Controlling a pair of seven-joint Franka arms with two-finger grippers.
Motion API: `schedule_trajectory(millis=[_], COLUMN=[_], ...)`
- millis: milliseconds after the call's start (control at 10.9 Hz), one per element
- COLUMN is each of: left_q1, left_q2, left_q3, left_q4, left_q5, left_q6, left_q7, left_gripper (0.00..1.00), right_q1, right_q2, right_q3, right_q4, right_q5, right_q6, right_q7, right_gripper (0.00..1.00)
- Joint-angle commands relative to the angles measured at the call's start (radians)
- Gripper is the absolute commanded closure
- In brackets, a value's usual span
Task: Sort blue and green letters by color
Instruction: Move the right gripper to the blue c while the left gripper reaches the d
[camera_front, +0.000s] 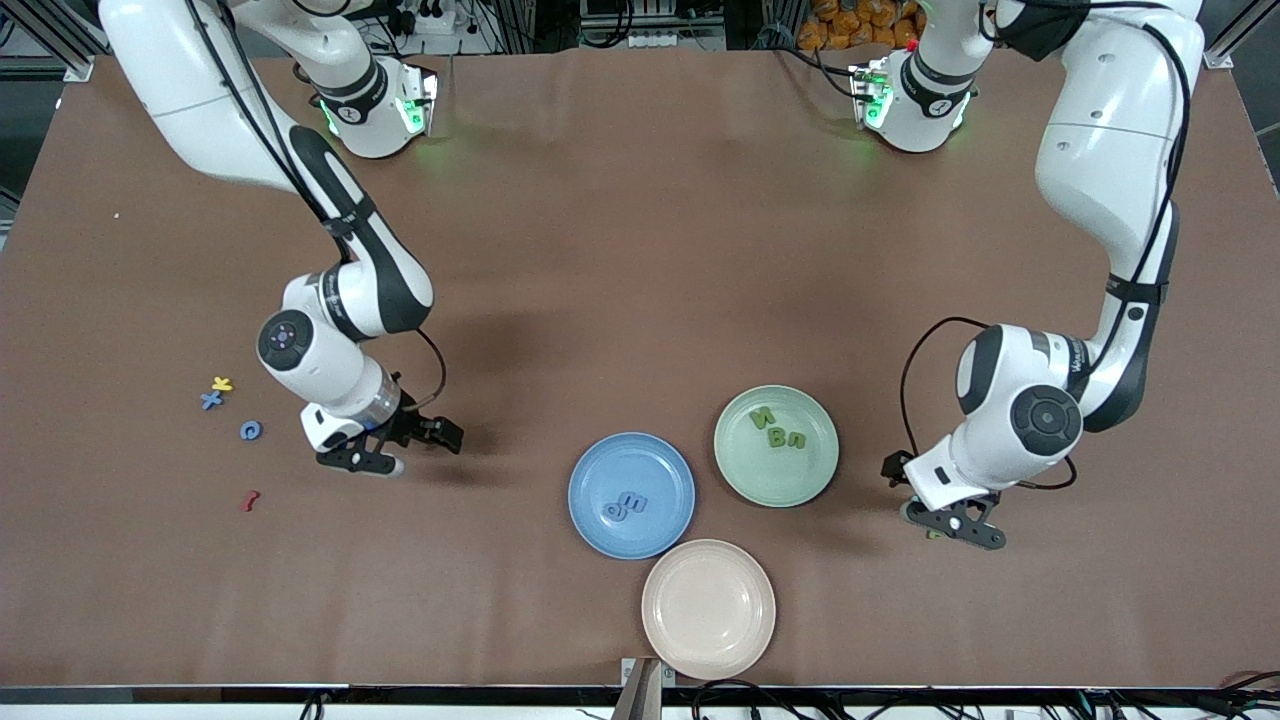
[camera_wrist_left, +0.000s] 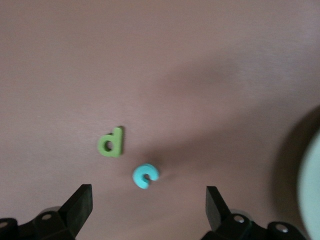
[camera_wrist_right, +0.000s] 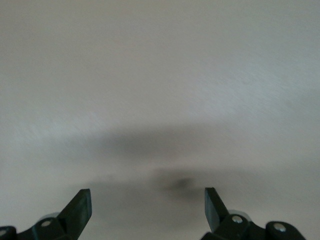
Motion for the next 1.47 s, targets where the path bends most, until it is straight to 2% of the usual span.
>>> schedule_trajectory(millis=[0, 92, 367, 826, 918, 1010, 1101, 1285, 1377], left_q1=[0.062, 0.077, 0.114, 0.114, 0.114, 0.114, 0.113, 0.102, 0.102], left_q2=[0.065, 0.077, 0.123, 0.169, 0.174, 0.174, 0.174, 0.174, 0.175], left_q3=[-0.019, -0.028, -0.057, -0.070, -0.071, -0.071, -0.071, -0.067, -0.068], left_q4=[0.097, 0.111, 0.158, 0.181, 0.183, 0.184, 0.190, 0.190, 0.190], left_q5=[0.065, 0.068, 0.068, 0.068, 0.068, 0.068, 0.067, 0.064, 0.064], left_q6=[-0.016, -0.016, -0.013, -0.005, -0.005, -0.003, -0.005, -0.008, -0.008], left_q7=[0.022, 0.028, 0.061, 0.060, 0.060, 0.061, 0.060, 0.055, 0.055], left_gripper=[0.00, 0.00, 0.00, 0.00, 0.00, 0.00, 0.00, 0.00, 0.00], right_q1=[-0.009, -0.009, -0.032, -0.242, -0.256, -0.247, -0.254, -0.269, -0.277], right_q2=[-0.142, -0.152, -0.154, -0.098, -0.078, -0.061, -0.044, -0.019, -0.007], right_q3=[-0.013, -0.028, -0.109, -0.116, -0.123, -0.160, -0.171, -0.172, -0.172], right_q4=[-0.232, -0.264, -0.274, -0.210, -0.179, -0.124, -0.058, 0.007, 0.008], right_q5=[-0.013, -0.013, -0.013, -0.013, -0.022, -0.074, -0.140, -0.150, -0.150], right_q6=[0.114, 0.146, 0.146, 0.137, 0.110, 0.040, -0.051, -0.166, -0.165], right_q7=[-0.062, -0.098, -0.297, -0.756, -0.807, -0.821, -0.820, -0.817, -0.817], right_gripper=[0.00, 0.00, 0.00, 0.00, 0.00, 0.00, 0.00, 0.00, 0.00])
